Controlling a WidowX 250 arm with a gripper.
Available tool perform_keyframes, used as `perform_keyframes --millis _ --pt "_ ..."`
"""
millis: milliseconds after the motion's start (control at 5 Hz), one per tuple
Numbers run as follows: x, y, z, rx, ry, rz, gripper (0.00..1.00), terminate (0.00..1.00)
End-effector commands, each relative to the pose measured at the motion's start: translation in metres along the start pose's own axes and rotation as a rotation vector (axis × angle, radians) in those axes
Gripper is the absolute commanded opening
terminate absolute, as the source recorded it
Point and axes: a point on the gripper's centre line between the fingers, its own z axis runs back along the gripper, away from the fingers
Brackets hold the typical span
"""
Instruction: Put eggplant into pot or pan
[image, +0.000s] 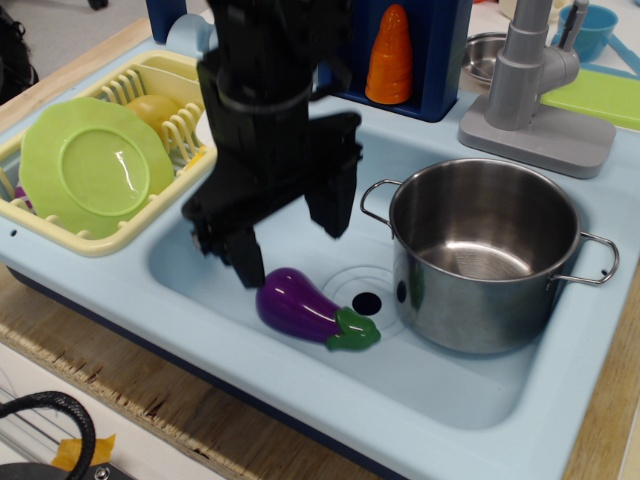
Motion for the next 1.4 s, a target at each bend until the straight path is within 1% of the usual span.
perform_keyframes --millis 0,200,400,600,800,1000,1200 --pt "0.003 -0.003 -0.016 -0.007 0.038 0.023 1.0 0.0" --pt "-0.002 -0.002 -0.028 -0.001 0.075 0.029 1.0 0.0" --pt "-0.007 0.003 -0.042 0.037 0.102 0.039 1.0 0.0" --pt "-0.01 0.01 -0.042 0.054 0.111 0.071 0.0 0.0" --pt "-0.008 0.014 -0.038 0.056 0.103 0.068 0.0 0.0" --pt "0.001 0.007 -0.019 0.029 0.048 0.053 0.0 0.0" --pt "0.012 -0.004 0.003 -0.034 -0.029 0.025 0.0 0.0"
